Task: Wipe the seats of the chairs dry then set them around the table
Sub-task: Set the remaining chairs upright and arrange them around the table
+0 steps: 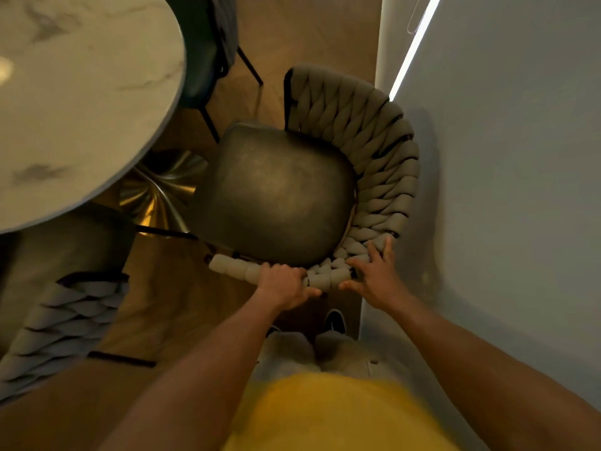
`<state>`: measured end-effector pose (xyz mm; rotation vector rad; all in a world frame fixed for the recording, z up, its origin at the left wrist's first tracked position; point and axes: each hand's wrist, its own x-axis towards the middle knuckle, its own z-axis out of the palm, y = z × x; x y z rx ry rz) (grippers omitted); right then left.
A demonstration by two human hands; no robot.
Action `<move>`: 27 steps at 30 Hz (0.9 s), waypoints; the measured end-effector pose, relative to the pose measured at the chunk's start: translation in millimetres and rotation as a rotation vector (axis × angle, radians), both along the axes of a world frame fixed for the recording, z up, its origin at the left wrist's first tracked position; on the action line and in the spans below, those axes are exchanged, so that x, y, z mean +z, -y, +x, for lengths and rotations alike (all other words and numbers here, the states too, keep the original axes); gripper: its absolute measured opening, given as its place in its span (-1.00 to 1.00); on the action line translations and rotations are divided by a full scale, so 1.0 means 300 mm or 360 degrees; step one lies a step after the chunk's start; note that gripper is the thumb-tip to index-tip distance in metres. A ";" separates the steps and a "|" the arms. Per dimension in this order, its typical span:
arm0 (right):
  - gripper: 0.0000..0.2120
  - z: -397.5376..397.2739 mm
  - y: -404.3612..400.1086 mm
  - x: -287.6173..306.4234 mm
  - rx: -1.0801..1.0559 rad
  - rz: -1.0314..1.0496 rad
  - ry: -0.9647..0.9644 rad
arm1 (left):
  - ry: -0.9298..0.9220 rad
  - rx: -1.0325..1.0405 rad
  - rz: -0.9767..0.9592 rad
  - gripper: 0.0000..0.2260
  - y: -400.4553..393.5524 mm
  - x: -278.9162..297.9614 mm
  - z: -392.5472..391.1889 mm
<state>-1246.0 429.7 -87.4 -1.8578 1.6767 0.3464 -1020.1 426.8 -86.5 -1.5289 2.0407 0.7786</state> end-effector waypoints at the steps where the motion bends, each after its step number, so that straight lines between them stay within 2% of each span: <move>1: -0.38 0.023 -0.017 -0.002 -0.0014 0.0004 0.0013 | -0.0003 -0.0006 0.0002 -0.41 -0.011 0.000 0.025; 7: -0.38 0.158 -0.105 -0.006 0.0001 0.0030 -0.0047 | -0.0012 -0.0044 -0.0081 -0.45 -0.090 -0.023 0.169; 11: -0.53 0.181 -0.114 0.040 -0.0034 -0.0169 0.0059 | -0.0016 0.0011 -0.0080 -0.41 -0.118 -0.017 0.235; 15: -0.60 0.115 -0.044 0.051 -0.0167 -0.0305 0.0115 | -0.0059 0.0286 -0.0001 -0.27 -0.121 0.002 0.240; 18: -0.50 0.039 0.056 0.023 -0.0193 -0.0280 0.0016 | -0.0006 0.0429 0.0027 -0.04 -0.140 -0.003 0.213; 21: -0.28 -0.021 0.169 0.020 -0.0529 -0.0190 0.0234 | -0.0016 0.0617 0.0004 0.18 -0.181 -0.027 0.191; 24: -0.10 -0.063 0.304 0.026 -0.0863 -0.0064 0.0460 | 0.0005 0.0827 -0.0009 0.17 -0.200 -0.023 0.148; 27: 0.02 -0.097 0.430 0.006 -0.1038 0.0017 0.0508 | 0.0000 0.1049 0.0039 0.08 -0.199 -0.006 0.059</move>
